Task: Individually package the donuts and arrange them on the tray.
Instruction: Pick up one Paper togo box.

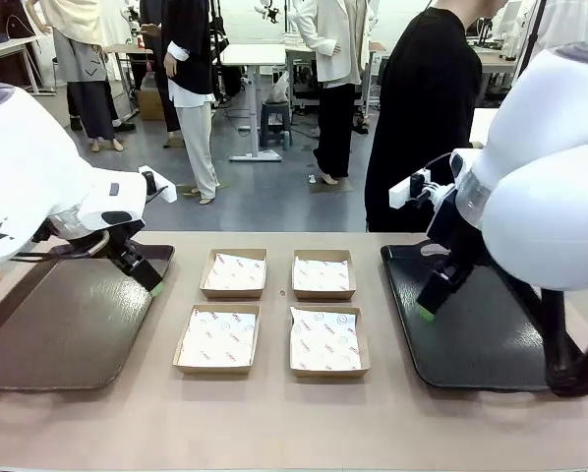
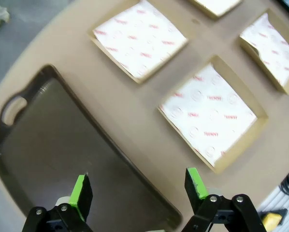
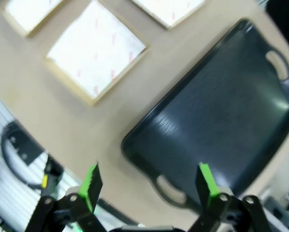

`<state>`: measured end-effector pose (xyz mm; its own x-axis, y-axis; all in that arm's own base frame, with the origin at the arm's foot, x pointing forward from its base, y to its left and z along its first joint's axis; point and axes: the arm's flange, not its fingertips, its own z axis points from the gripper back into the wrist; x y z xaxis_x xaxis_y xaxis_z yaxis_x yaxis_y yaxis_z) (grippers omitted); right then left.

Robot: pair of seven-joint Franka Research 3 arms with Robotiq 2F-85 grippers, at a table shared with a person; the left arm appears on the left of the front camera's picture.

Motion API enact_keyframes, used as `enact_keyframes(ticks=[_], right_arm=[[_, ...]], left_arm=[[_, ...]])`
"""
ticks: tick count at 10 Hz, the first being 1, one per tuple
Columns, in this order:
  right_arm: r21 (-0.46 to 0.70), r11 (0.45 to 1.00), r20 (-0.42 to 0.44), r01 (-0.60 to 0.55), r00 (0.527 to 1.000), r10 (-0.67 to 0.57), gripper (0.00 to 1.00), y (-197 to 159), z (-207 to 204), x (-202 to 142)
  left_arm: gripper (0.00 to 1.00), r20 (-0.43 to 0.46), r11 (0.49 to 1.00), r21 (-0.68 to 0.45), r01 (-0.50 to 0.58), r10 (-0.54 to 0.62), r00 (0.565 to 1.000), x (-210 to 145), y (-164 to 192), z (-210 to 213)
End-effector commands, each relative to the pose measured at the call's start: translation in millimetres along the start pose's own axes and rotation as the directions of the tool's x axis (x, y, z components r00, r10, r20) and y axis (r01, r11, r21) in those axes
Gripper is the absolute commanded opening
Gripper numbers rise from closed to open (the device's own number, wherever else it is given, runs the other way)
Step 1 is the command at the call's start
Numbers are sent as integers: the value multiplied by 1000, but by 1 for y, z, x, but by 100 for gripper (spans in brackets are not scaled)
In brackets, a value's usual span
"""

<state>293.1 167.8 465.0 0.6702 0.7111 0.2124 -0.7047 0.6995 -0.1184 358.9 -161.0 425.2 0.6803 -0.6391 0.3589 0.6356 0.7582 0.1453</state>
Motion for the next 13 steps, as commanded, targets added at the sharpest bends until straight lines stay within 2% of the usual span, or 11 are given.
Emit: enact_keyframes(ticks=[1, 3, 4, 5, 7, 8, 9, 10, 11, 12, 13], right_arm=[[72, 997, -26, -28, 999, 30, 100, 54, -66, -145], [43, 997, -70, -57, 996, 60, 100, 58, -79, -152], [59, 998, -62, -11, 998, 15, 100, 18, 11, -14], [59, 998, -62, -11, 998, 15, 100, 18, 11, -14], [58, 998, -81, -16, 996, 20, 100, 22, 13, -18], [305, 952, 16, 11, 1000, -17, 100, 8, 15, -17], [472, 879, 57, 62, 993, -101, 100, -9, 16, -26], [621, 777, 69, 103, 980, -185, 100, -20, 18, -40], [766, 630, 80, 129, 953, -293, 100, -41, 17, -59], [843, 518, 71, 149, 922, -380, 100, -57, 11, -74], [915, 376, 52, 148, 879, -474, 100, -82, 1, -96]], left_arm=[[100, -29, 999, -37, -12, 11, 1000, -180, -49, 1], [100, -40, 1000, 17, 7, -6, 999, -191, -57, 3], [100, 50, 990, 117, 78, -84, 995, -179, -56, 5], [100, -72, 1000, -27, -12, 10, 997, -14, -3, 26], [100, -40, 1000, 19, 23, -23, 999, -11, -3, 43], [100, -35, 979, -202, -4, -3, 999, 7, 4, 44], [100, -49, 915, -390, -101, 89, 995, 14, 13, 46], [100, -75, 831, -523, -190, 177, 981, 13, 24, 52], [100, -107, 703, -658, -269, 266, 958, 10, 40, 47], [100, -141, 601, -733, -318, 323, 936, 2, 54, 46], [100, -188, 495, -786, -371, 380, 905, -8, 64, 35]])
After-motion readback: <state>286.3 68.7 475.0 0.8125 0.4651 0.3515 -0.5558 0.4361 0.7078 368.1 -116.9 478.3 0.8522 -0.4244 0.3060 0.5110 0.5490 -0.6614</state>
